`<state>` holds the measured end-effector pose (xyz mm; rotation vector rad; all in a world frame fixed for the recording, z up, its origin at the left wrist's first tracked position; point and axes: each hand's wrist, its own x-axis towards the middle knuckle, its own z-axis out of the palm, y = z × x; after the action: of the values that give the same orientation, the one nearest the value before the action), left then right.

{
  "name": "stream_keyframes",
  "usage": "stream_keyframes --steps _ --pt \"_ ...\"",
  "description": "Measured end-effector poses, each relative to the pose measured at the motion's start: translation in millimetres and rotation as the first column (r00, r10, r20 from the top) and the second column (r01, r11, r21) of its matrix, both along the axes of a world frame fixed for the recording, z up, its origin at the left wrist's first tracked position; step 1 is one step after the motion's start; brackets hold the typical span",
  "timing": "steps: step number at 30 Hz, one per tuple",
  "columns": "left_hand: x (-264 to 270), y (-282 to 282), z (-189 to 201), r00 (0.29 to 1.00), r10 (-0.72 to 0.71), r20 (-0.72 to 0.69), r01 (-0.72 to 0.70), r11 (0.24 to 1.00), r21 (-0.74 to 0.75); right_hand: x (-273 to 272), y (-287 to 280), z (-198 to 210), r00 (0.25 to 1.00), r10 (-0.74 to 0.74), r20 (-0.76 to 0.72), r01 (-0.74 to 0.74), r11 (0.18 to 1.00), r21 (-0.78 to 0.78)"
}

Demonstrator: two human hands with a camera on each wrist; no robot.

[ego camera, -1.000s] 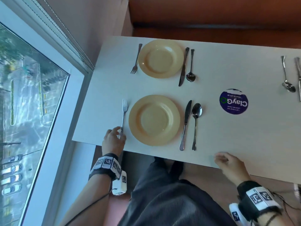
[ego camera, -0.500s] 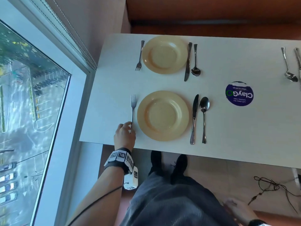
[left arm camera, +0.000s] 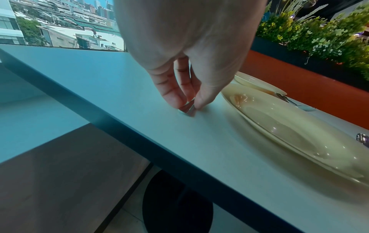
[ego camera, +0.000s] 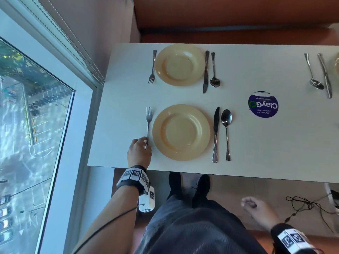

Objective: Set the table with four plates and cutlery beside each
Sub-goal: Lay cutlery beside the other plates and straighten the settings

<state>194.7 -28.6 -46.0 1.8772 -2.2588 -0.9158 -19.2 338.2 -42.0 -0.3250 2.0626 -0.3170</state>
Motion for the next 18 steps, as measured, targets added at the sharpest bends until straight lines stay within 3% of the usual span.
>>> stream_keyframes --steps 8,18 --pt "0 0 0 1.000 -0.002 -0.001 0.002 1.000 -0.003 -15 -40 10 0.996 0.063 -0.068 -0.071 0.989 -0.130" --pt "1 -2 2 1.000 0.000 -0.001 0.000 1.000 -0.018 -29 -110 36 0.962 0.058 -0.265 -0.144 0.937 -0.318"
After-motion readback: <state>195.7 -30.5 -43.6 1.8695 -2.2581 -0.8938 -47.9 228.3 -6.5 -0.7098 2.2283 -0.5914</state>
